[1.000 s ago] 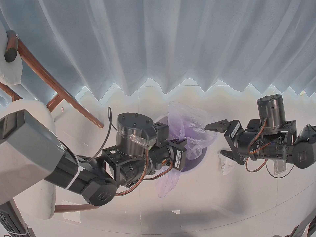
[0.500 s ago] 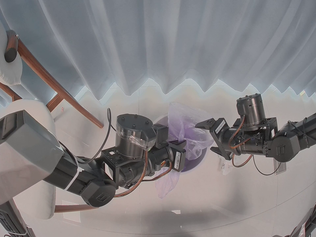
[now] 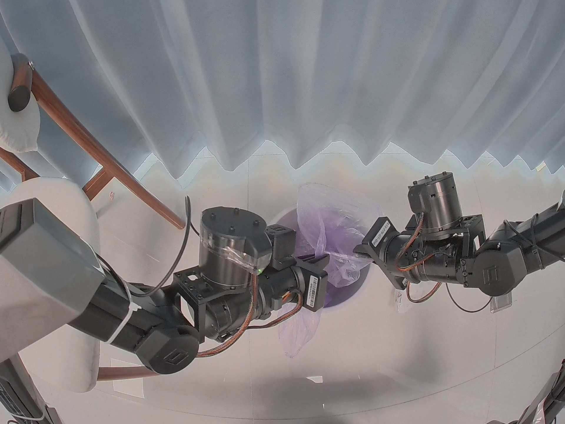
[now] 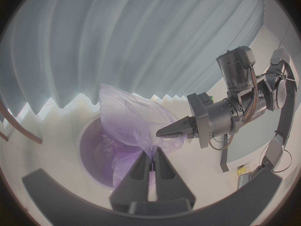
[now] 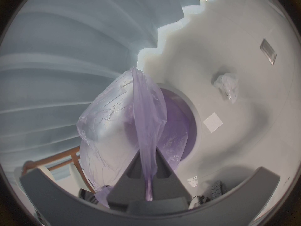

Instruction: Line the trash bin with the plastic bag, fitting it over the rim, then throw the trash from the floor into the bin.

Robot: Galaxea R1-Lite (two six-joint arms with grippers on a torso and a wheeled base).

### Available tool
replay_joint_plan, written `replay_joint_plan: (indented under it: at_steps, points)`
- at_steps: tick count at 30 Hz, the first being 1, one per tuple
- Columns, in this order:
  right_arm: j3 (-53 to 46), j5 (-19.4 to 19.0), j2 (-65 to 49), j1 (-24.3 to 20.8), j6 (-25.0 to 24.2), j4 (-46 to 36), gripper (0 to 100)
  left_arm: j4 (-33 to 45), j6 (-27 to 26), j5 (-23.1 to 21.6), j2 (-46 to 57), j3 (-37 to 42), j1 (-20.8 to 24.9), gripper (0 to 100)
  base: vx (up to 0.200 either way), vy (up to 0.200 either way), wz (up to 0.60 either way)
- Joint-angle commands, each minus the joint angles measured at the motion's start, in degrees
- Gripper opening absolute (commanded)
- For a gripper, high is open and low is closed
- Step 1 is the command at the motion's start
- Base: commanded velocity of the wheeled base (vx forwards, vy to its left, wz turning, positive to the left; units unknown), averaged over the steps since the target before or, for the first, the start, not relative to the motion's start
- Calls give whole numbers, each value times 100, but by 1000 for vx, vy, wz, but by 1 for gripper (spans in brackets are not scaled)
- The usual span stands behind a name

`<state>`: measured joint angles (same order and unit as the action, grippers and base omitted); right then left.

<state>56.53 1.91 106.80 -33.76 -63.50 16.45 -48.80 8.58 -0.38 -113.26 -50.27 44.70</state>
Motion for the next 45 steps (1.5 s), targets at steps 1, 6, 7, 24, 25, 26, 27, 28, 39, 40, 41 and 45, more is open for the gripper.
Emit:
replay_joint_plan:
  at_steps: [1,6,7,24,25,26,27,28,39,40,41,45]
  points:
    - [-116,187,-45,9,444,69,0,-16,29,11,147,132,-49,100,0,0,0]
    - [-661,-51,-441,212,1551,614,0,37,610,214,612,220,-67,100,0,0,0]
    - [-836,-235,-520,229,1797,764,0,46,750,266,727,273,-67,100,0,0,0]
    - [-1768,-1202,-661,361,3880,1871,0,-719,1963,-454,1702,1696,-928,100,0,0,0]
    - [-1786,-1193,-669,352,3889,1871,0,-912,2192,-454,1685,1819,-867,100,0,0,0]
    - [-1794,-1185,-678,352,3889,1871,0,-1070,2403,-472,1658,1916,-770,100,0,0,0]
    - [-1812,-1185,-678,352,3898,1871,0,-1229,2710,-472,1614,1995,-603,100,0,0,0]
    - [-1812,-1185,-678,352,3898,1871,0,-1229,2710,-472,1614,1995,-603,100,0,0,0]
    - [-1803,-1176,-643,299,4504,1871,0,-648,3501,-208,973,1732,-199,100,0,0,0]
    - [-1794,-1176,-634,299,4531,1871,0,-640,3290,-200,894,1696,-208,100,0,0,0]
    - [-1786,-1176,-634,291,4531,1871,0,-631,3264,-200,876,1688,-208,100,0,0,0]
    - [-1706,-1158,-573,282,4671,1871,0,-666,2306,55,226,1318,-331,100,0,0,0]
